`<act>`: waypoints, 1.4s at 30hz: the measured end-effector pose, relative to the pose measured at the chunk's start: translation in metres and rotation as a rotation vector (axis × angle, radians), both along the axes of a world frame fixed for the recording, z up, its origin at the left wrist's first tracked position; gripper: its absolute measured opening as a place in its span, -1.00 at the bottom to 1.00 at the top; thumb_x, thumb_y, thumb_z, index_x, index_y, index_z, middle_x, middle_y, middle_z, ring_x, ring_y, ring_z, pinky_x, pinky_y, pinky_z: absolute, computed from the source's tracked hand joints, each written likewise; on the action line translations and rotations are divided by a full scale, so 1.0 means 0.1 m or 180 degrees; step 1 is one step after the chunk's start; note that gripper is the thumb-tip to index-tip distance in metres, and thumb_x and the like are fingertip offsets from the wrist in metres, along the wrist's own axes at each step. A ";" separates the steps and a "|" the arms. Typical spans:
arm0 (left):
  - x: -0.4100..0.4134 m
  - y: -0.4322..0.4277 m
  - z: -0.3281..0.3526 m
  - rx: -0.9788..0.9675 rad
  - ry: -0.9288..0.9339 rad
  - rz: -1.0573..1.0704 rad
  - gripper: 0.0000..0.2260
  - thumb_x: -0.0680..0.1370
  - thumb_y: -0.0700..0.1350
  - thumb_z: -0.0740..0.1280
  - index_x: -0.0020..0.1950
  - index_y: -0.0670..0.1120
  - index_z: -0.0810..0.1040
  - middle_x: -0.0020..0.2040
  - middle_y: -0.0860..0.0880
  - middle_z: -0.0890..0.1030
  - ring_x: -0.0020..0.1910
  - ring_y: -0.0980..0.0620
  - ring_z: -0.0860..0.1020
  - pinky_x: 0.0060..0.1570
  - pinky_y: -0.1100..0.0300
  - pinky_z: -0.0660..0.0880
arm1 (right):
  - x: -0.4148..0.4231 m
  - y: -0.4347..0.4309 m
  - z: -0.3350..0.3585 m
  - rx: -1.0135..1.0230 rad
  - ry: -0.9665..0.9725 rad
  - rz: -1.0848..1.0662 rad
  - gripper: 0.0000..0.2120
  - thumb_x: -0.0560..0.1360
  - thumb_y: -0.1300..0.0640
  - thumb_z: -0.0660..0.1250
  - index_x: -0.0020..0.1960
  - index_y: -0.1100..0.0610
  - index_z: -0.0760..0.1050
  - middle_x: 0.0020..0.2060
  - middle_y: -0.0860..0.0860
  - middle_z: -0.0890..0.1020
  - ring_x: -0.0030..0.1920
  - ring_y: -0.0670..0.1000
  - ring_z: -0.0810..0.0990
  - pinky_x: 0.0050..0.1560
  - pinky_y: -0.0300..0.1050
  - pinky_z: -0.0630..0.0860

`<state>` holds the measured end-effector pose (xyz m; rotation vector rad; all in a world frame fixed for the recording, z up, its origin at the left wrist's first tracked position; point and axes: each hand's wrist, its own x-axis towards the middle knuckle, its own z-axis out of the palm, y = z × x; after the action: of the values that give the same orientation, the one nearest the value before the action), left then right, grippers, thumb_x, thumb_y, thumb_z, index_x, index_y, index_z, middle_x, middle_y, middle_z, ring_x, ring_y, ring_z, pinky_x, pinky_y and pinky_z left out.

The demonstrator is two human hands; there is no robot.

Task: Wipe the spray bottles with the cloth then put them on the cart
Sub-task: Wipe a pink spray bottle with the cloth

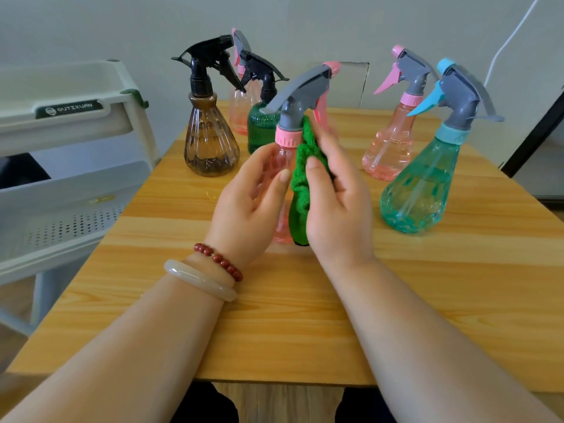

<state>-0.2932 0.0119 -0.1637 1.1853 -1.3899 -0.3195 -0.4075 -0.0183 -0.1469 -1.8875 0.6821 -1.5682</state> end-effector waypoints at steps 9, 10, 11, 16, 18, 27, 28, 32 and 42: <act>-0.01 0.00 -0.01 0.0097 0.0120 -0.0151 -0.65 0.60 0.05 0.25 0.38 0.10 0.35 0.21 0.23 0.53 0.24 0.35 0.49 0.15 0.47 0.41 | -0.04 -0.07 0.04 0.1059 0.0074 -0.0080 -0.64 0.61 0.27 0.15 0.26 -0.04 0.56 0.05 -0.26 0.64 0.04 -0.30 0.57 0.03 -0.40 0.46; 0.00 -0.01 -0.01 0.0106 0.0062 -0.0136 -0.62 0.57 0.11 0.27 0.37 0.12 0.36 0.23 0.19 0.52 0.26 0.32 0.48 0.18 0.44 0.41 | -0.04 -0.04 0.05 0.0748 -0.0058 0.0023 -0.63 0.62 0.29 0.14 0.32 0.02 0.51 0.17 -0.20 0.59 0.19 -0.29 0.52 0.17 -0.39 0.42; 0.00 -0.02 -0.01 0.0079 -0.0055 -0.0043 -0.58 0.54 0.17 0.26 0.37 0.11 0.38 0.23 0.14 0.51 0.26 0.29 0.46 0.21 0.41 0.41 | -0.03 -0.02 0.04 0.0441 -0.0135 0.0128 -0.63 0.62 0.30 0.14 0.36 0.06 0.46 0.23 -0.18 0.54 0.28 -0.28 0.46 0.26 -0.38 0.35; 0.06 -0.03 0.01 0.0101 -0.0212 0.0298 -0.60 0.50 0.21 0.25 0.23 0.01 0.50 -0.01 0.08 0.44 -0.05 0.34 0.43 -0.01 0.43 0.41 | -0.02 -0.05 0.04 0.0889 0.0244 0.0220 -0.61 0.62 0.27 0.13 0.13 -0.23 0.49 -0.05 -0.36 0.60 0.07 -0.27 0.57 0.04 -0.43 0.43; 0.07 -0.02 0.03 0.0132 -0.0069 0.0306 -0.61 0.54 0.13 0.31 0.30 -0.02 0.49 -0.02 0.12 0.48 -0.07 0.33 0.47 -0.03 0.44 0.42 | -0.03 -0.10 0.01 0.1359 0.0593 0.0025 -0.59 0.62 0.23 0.13 -0.06 -0.27 0.53 -0.26 -0.33 0.62 -0.17 -0.22 0.59 -0.18 -0.33 0.44; 0.02 0.00 0.00 0.0002 0.0189 0.0211 -0.76 0.60 0.00 0.24 0.26 0.18 0.41 0.16 0.17 0.56 0.17 0.28 0.52 0.16 0.37 0.45 | 0.00 -0.07 0.04 0.1092 -0.0425 0.0590 -0.68 0.59 0.23 0.19 -0.09 -0.13 0.60 -0.19 0.20 0.59 -0.19 0.18 0.51 -0.09 0.10 0.50; 0.02 -0.01 -0.01 -0.0026 0.0158 0.0238 -0.73 0.59 0.03 0.24 0.29 0.12 0.44 0.18 0.13 0.54 0.18 0.28 0.50 0.16 0.37 0.45 | -0.01 -0.08 0.03 0.1119 -0.0293 0.0521 -0.68 0.59 0.21 0.18 -0.08 -0.14 0.59 -0.11 0.23 0.59 -0.13 0.22 0.53 -0.03 0.18 0.49; 0.05 -0.04 -0.03 -0.0004 -0.0041 0.0371 -0.49 0.52 0.18 0.24 0.38 -0.08 0.49 0.18 0.06 0.45 0.18 0.20 0.47 0.17 0.21 0.51 | -0.04 -0.14 0.03 0.1646 0.0236 0.0280 -0.54 0.63 0.22 0.15 -0.18 -0.26 0.61 -0.25 -0.21 0.68 -0.17 -0.02 0.63 -0.06 -0.01 0.54; 0.01 0.02 0.03 0.0068 0.0074 0.0225 -0.69 0.57 -0.01 0.36 0.29 0.11 0.42 0.08 0.16 0.55 0.12 0.27 0.54 0.15 0.26 0.52 | -0.07 -0.11 0.11 0.1593 -0.0483 0.1004 -0.47 0.61 0.25 0.16 -0.18 -0.32 0.65 -0.17 -0.27 0.68 -0.03 -0.17 0.62 0.01 -0.19 0.52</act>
<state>-0.2924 0.0144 -0.1607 1.2418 -1.3241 -0.2980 -0.4141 -0.0297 -0.1355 -1.4101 0.6053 -1.1900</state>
